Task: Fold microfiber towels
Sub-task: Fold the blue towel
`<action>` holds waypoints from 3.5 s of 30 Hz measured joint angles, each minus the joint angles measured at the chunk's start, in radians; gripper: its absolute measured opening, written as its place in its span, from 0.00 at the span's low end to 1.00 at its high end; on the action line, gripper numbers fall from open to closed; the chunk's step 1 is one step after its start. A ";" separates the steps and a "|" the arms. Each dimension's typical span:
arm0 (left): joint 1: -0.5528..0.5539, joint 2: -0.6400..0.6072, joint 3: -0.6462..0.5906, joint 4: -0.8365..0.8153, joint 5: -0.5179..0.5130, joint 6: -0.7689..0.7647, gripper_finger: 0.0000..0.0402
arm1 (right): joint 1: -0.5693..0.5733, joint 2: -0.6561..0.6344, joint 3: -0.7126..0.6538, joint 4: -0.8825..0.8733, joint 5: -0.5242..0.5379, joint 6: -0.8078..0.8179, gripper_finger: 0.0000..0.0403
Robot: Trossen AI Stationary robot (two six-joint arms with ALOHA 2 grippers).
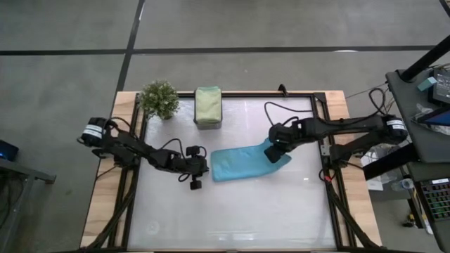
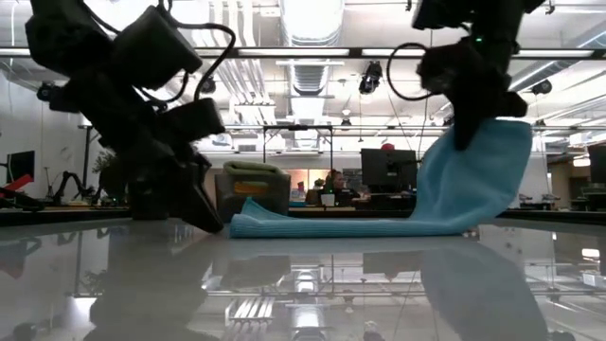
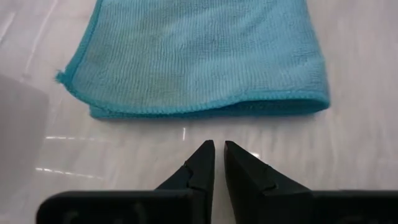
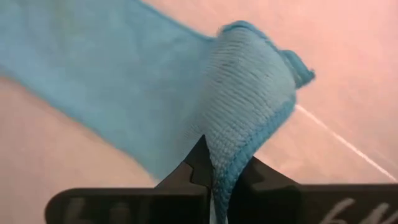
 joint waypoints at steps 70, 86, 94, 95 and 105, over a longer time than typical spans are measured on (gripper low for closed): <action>0.004 0.052 -0.061 0.230 0.019 0.045 0.06 | 0.035 0.689 0.526 0.424 -0.154 -0.078 0.39; 0.004 0.052 -0.060 0.230 0.018 0.045 0.06 | 0.097 0.656 0.540 0.484 -0.157 -0.255 0.48; 0.004 0.051 -0.061 0.230 0.014 0.045 0.06 | 0.118 0.548 0.504 0.305 -0.012 -0.506 0.48; 0.004 0.051 -0.061 0.230 0.014 0.045 0.06 | 0.126 0.535 0.489 0.302 0.002 -0.538 0.48; 0.004 0.051 -0.061 0.230 0.015 0.044 0.06 | 0.188 0.496 0.257 0.549 0.086 -0.645 0.43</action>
